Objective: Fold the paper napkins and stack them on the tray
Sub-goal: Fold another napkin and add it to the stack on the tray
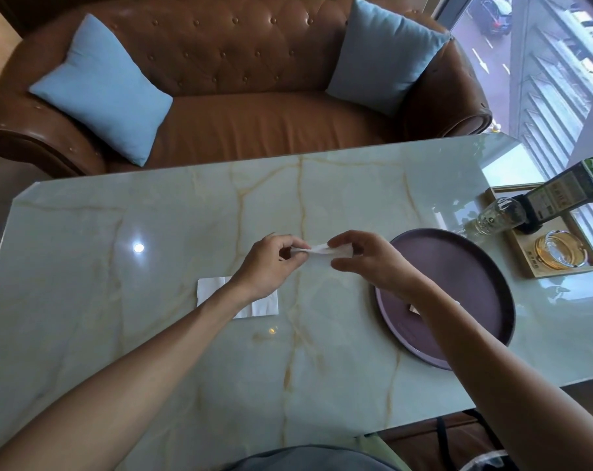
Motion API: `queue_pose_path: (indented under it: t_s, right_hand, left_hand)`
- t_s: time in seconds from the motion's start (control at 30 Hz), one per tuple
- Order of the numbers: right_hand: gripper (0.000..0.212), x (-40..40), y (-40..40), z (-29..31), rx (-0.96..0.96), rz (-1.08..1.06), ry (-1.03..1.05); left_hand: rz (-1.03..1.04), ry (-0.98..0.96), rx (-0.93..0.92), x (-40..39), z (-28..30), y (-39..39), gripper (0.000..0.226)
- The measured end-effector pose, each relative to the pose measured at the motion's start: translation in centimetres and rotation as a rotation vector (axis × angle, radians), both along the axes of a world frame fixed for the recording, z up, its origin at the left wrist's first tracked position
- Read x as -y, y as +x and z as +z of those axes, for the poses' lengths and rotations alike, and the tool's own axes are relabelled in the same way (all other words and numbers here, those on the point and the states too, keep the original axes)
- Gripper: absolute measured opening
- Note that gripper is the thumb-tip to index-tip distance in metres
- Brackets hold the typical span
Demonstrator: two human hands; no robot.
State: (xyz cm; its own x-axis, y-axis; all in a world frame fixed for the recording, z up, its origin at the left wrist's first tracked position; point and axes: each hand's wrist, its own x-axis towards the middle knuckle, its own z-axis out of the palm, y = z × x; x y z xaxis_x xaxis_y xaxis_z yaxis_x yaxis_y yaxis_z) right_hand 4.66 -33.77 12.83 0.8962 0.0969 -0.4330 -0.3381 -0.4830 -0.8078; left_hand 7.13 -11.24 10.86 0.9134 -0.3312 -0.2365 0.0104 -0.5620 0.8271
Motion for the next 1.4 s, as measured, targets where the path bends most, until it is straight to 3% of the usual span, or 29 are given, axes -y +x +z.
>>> queue_pose_path:
  t_s: [0.1, 0.17, 0.3, 0.43, 0.57, 0.8, 0.9, 1.03, 1.23, 1.4]
  right_hand:
    - [0.01, 0.1, 0.1, -0.5, 0.183, 0.106, -0.311]
    - [0.007, 0.3, 0.2, -0.4, 0.244, 0.173, -0.371]
    - [0.011, 0.1, 0.0, 0.2, 0.189, 0.214, -0.313]
    - [0.018, 0.7, -0.6, 0.2, 0.179, 0.157, -0.307]
    - [0.023, 3.5, -2.0, 0.2, 0.197, 0.076, -0.175]
    - [0.02, 11.4, -6.5, -3.4, 0.003, -0.312, 0.036]
    - [0.044, 12.9, -8.7, -4.9, -0.141, -0.378, 0.3]
    - [0.026, 13.3, -10.5, -7.2, -0.217, -0.51, 0.514]
    - [0.013, 16.8, -12.6, -11.2, -0.222, -0.801, 0.42]
    - [0.017, 19.8, -13.3, -14.0, -0.306, -0.904, 0.336]
  left_hand:
    - [-0.046, 0.055, 0.046, -0.2, 0.0, 0.2, 0.014]
    - [-0.08, 0.079, 0.084, -0.2, 0.2, 0.3, 0.017]
    - [-0.138, 0.062, 0.065, 0.4, 1.1, 0.7, 0.012]
    - [-0.167, -0.002, 0.027, 1.7, 1.2, 0.5, 0.01]
    - [-0.145, -0.081, -0.061, 3.2, 0.6, 0.9, 0.008]
    - [-0.129, -0.211, -0.296, 7.4, -1.1, 1.4, 0.01]
    - [-0.211, -0.22, -0.391, 10.9, -2.1, 0.7, 0.008]
    - [-0.303, -0.205, -0.515, 15.8, -4.2, -0.3, 0.013]
    - [-0.119, -0.074, -0.558, 21.7, -10.2, -2.2, 0.022]
    - [0.04, -0.067, -0.626, 26.1, -13.3, -3.6, 0.01]
